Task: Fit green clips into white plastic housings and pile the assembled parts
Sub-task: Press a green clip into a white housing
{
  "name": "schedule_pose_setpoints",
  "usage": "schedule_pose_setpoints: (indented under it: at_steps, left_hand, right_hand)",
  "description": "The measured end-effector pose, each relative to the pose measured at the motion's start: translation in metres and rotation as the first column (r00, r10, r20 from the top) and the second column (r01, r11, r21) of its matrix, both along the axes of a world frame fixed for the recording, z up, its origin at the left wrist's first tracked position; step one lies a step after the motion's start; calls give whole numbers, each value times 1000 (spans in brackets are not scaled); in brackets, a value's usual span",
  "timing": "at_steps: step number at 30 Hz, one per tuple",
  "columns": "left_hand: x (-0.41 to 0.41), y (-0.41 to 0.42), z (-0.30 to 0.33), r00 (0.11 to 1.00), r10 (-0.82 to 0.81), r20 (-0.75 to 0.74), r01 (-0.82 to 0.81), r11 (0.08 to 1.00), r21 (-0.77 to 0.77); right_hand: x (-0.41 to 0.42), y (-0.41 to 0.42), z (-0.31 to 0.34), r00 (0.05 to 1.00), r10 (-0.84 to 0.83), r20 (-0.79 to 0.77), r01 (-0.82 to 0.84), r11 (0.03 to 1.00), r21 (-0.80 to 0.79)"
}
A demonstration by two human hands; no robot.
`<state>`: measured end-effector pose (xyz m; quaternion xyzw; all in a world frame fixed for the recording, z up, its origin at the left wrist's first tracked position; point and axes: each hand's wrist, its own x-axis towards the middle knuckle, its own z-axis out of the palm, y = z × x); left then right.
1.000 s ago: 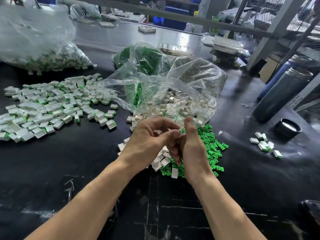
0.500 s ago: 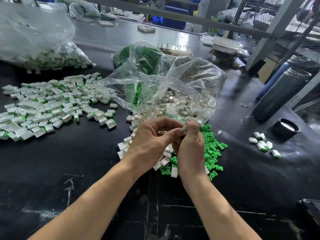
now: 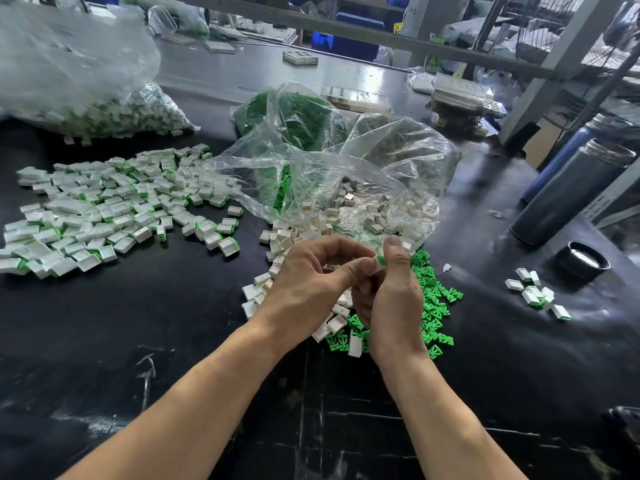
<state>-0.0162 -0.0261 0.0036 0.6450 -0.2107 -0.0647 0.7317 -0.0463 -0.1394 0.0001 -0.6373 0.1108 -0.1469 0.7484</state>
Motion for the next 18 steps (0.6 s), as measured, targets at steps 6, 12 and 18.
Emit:
schedule_pose_setpoints:
  at_steps: [6,12,18]
  left_hand:
    - [-1,-2,-2,999,32,15,-32,999,43]
    - [-3,-2,0,999,50,13,-51,997,55]
    - [-3,2,5,996,87,-11,-86,994,68]
  right_hand:
    - [1,1,-3,1000,0,9,1,996,-84]
    - [3,4,-3,1000,-21,19,23,995,-100]
    - [-1,-2,-3,998,-4,62,13,990,-144]
